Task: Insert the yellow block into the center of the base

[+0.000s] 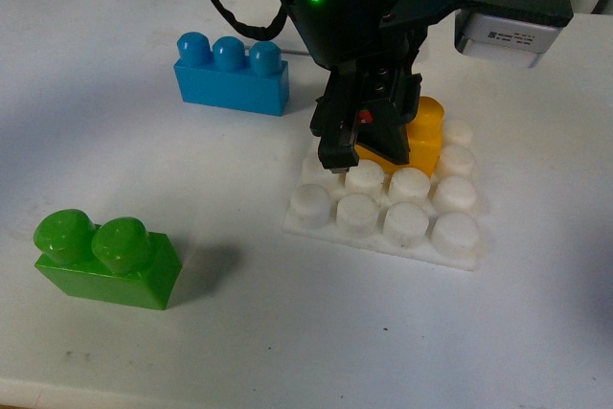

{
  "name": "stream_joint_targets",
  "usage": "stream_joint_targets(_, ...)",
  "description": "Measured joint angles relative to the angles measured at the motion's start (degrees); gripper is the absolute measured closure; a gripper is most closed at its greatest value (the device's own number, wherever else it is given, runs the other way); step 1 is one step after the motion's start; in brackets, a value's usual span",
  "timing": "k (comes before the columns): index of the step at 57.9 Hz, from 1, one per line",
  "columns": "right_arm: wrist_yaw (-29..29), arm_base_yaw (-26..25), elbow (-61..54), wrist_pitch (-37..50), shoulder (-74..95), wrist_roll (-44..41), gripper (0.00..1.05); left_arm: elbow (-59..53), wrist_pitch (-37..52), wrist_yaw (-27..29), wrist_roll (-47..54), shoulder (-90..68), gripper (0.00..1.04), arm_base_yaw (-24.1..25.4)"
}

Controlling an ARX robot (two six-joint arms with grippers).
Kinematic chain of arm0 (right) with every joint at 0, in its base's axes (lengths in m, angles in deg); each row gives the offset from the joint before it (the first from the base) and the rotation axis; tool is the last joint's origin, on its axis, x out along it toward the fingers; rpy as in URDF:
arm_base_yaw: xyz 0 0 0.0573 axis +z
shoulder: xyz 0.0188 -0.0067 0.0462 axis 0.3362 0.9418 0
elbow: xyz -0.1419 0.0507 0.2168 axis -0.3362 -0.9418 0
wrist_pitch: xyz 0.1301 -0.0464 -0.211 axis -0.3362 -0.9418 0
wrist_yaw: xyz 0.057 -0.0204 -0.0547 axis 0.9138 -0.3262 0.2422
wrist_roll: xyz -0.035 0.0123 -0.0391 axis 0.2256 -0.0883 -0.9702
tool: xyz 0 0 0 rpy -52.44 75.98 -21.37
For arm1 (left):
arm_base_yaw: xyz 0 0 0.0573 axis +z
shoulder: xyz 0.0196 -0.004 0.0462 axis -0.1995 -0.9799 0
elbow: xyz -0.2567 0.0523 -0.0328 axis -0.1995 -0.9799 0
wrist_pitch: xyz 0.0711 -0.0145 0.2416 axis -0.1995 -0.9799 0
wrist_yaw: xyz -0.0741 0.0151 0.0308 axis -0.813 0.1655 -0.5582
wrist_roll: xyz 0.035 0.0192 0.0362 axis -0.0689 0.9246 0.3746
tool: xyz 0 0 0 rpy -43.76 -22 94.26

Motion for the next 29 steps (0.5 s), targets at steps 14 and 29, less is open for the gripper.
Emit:
stream_joint_targets(14, 0.0, 0.0, 0.0, 0.0, 0.0, 0.0, 0.09, -0.1, 2.2, 1.0, -0.8, 0.1, 0.73, -0.2)
stream_joint_targets(29, 0.0, 0.0, 0.0, 0.0, 0.0, 0.0, 0.09, -1.9, 2.6, 2.3, -1.4, 3.2, 0.46, 0.6)
